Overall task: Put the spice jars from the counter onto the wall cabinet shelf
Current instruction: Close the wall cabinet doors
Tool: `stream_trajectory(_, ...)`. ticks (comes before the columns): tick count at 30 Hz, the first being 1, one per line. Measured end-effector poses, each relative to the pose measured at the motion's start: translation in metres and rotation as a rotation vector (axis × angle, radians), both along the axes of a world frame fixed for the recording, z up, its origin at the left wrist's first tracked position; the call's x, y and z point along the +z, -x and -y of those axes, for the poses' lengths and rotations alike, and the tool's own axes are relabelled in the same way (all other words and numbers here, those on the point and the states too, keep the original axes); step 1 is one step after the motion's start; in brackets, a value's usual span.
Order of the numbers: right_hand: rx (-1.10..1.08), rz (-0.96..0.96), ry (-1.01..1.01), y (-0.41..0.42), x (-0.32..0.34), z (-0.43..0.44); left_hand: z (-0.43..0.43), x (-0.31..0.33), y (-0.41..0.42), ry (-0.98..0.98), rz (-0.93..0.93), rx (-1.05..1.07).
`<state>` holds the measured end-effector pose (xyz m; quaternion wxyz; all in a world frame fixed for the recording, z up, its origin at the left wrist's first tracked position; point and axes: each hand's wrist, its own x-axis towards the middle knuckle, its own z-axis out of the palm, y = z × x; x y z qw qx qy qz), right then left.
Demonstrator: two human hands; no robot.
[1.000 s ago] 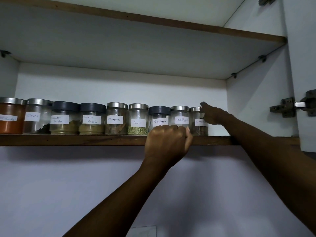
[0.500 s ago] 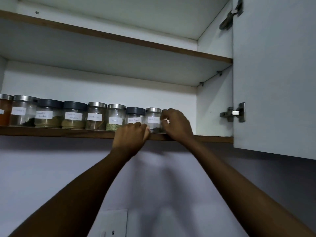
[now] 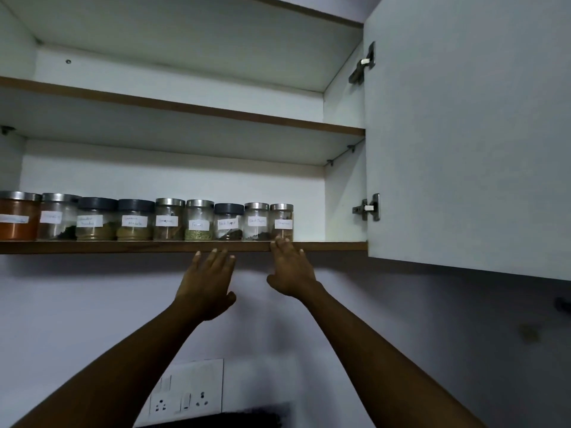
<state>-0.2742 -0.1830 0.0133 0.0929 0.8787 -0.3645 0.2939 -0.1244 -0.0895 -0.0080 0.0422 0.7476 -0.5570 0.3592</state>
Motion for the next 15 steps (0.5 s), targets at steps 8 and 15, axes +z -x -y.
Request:
stream_trajectory(8, 0.047, 0.349, 0.009, 0.045, -0.018, -0.085, -0.067, -0.001, 0.039, 0.153, 0.071, -0.360)
stream_trajectory(15, -0.004, 0.512, 0.076, 0.109, 0.006, -0.150, -0.091, -0.003, 0.121, 0.159, 0.029, -0.583)
